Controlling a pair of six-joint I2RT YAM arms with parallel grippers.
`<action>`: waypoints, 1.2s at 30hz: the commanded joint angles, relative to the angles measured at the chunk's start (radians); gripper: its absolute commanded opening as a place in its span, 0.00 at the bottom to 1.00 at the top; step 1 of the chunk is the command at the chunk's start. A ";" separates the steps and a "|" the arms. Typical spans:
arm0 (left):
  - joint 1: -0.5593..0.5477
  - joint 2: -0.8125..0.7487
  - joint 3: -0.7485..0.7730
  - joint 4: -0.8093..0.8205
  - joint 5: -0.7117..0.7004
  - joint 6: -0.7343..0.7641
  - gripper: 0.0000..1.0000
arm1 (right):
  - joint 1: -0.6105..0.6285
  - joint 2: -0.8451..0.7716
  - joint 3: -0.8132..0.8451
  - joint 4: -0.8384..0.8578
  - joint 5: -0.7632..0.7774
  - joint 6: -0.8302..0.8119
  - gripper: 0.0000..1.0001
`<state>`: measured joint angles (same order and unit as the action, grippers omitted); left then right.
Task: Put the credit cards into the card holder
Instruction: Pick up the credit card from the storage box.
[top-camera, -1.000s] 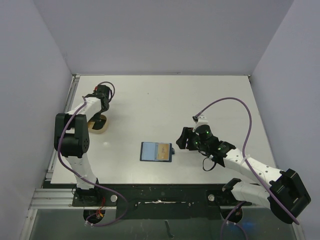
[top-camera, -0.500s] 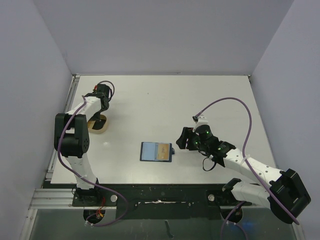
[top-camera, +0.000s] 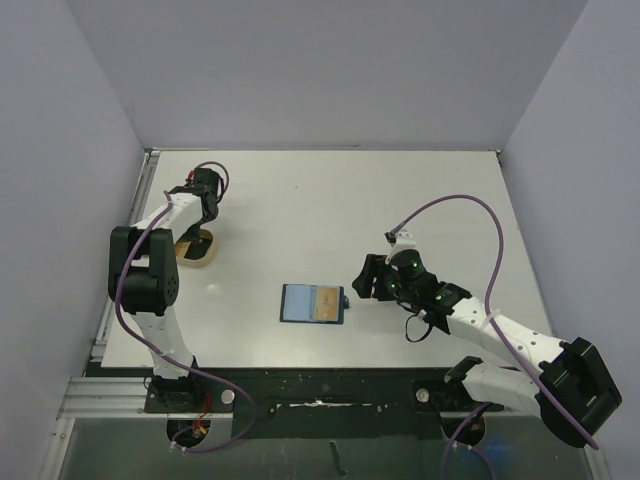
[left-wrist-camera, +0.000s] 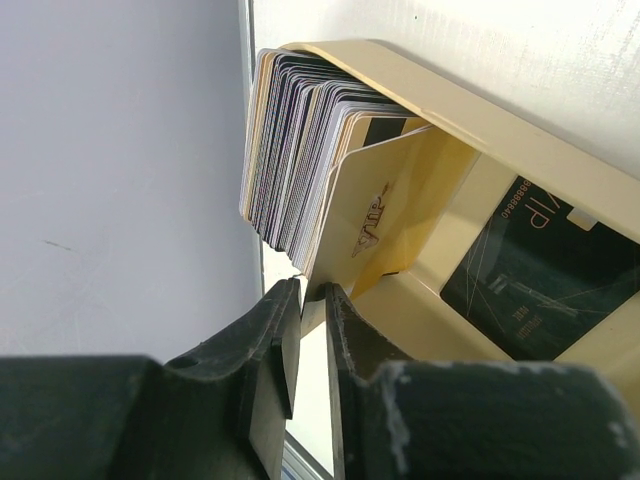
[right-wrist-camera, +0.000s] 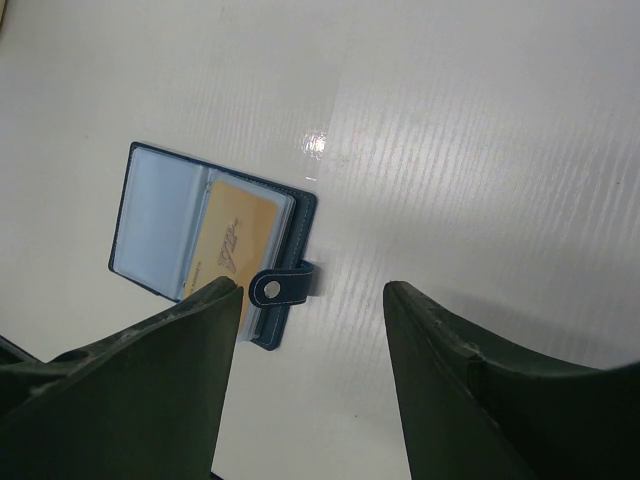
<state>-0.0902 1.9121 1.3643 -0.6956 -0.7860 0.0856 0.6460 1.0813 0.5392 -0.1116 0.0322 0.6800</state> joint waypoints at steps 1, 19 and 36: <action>0.003 0.008 0.042 0.015 -0.042 0.001 0.15 | -0.009 -0.022 0.018 0.042 -0.005 -0.016 0.59; -0.040 0.029 0.096 -0.108 0.007 -0.064 0.00 | -0.009 -0.019 0.015 0.043 -0.012 -0.013 0.59; -0.044 -0.003 0.084 -0.105 -0.047 -0.060 0.00 | -0.008 -0.021 0.015 0.034 -0.012 -0.008 0.59</action>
<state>-0.1318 1.9377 1.4109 -0.7902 -0.7967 0.0372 0.6418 1.0813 0.5392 -0.1123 0.0254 0.6804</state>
